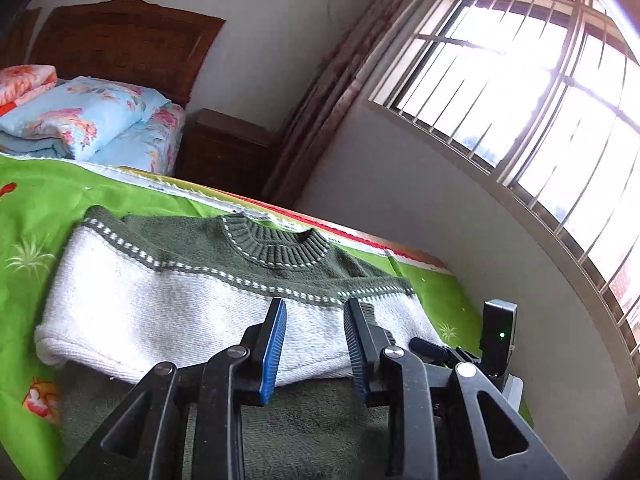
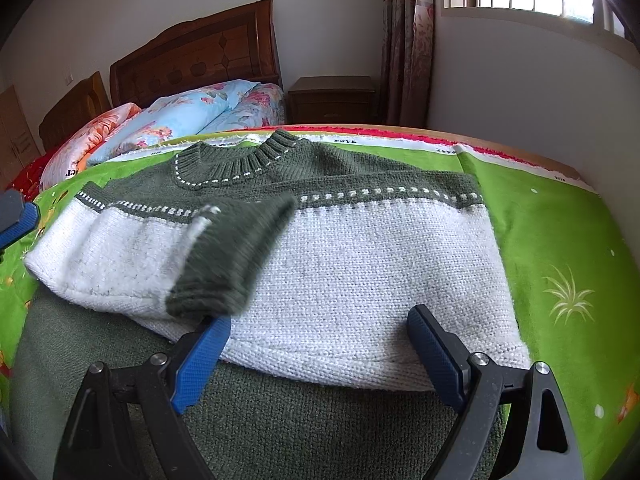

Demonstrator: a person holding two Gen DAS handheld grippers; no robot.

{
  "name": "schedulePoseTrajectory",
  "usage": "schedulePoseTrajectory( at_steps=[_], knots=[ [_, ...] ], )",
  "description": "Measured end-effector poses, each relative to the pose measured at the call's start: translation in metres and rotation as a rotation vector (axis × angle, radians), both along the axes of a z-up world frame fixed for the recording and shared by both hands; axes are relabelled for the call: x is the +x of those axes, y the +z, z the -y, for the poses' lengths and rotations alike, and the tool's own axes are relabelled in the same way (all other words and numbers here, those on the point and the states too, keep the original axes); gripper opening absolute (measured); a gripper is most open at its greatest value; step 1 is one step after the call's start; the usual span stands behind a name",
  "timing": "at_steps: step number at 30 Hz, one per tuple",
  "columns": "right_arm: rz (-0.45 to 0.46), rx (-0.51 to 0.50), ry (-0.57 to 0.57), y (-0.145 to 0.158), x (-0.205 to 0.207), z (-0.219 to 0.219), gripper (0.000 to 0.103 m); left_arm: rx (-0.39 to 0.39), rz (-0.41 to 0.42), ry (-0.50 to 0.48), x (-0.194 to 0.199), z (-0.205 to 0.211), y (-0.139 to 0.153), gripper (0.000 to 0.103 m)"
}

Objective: Fold small clothes
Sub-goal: 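Grasp the other sleeve cuff with the left tool and fold it across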

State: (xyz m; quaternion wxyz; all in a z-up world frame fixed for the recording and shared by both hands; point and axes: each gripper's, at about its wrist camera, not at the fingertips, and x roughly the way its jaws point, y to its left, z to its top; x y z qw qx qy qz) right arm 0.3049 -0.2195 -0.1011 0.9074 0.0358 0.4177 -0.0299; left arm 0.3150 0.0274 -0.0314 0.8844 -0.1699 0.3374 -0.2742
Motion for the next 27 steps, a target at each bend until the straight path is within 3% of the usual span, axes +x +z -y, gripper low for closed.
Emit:
schedulePoseTrajectory(
  at_steps=[5, 10, 13, 16, 18, 22, 27],
  knots=[
    [0.005, 0.013, 0.003, 0.001, -0.001, 0.001, 0.103, -0.051, -0.001, 0.293, -0.017, -0.064, -0.023, 0.030],
    [0.012, 0.024, 0.011, 0.001, -0.002, 0.001, 0.103, -0.184, -0.030, 0.496, -0.027, -0.114, -0.051, 0.030],
    [0.025, 0.035, 0.003, 0.002, -0.004, 0.003, 0.103, -0.193, -0.054, 0.627, -0.031, -0.136, -0.059, 0.030],
    [0.056, 0.067, -0.022, 0.005, -0.009, 0.010, 0.103, -0.197, -0.090, 0.697, -0.032, -0.148, -0.065, 0.030],
    [0.099, 0.126, -0.044, 0.009, -0.015, 0.021, 0.103, -0.199, -0.099, 0.693, -0.031, -0.150, -0.068, 0.030],
    [0.263, 0.347, -0.086, 0.021, -0.040, 0.058, 0.103, -0.109, -0.110, 0.671, -0.024, -0.137, -0.067, 0.030],
    [0.301, 0.625, -0.105, 0.017, -0.059, 0.085, 0.103, -0.042, -0.117, 0.654, -0.022, -0.128, -0.067, 0.031]
  ],
)
